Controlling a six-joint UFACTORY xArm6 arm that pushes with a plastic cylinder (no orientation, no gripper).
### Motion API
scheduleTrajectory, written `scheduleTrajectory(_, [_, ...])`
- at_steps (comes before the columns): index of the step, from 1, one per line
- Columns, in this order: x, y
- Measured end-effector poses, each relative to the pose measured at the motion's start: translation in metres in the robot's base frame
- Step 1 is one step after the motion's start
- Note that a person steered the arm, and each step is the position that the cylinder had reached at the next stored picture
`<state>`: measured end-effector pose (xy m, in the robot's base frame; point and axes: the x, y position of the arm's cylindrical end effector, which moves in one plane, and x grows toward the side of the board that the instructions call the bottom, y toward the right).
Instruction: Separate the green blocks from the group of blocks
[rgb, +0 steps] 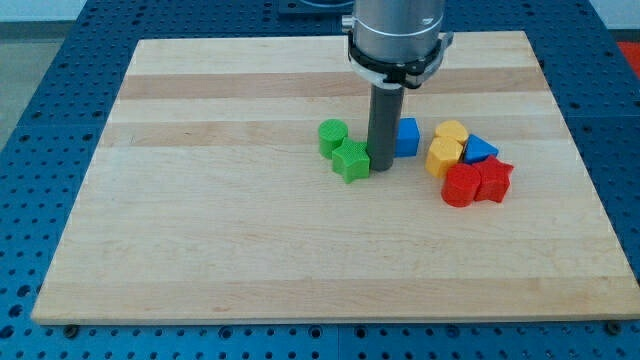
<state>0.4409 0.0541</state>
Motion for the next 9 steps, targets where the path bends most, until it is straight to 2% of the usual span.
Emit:
scheduleTrajectory(7, [0.000, -0.049])
scheduleTrajectory(9, [-0.024, -0.051])
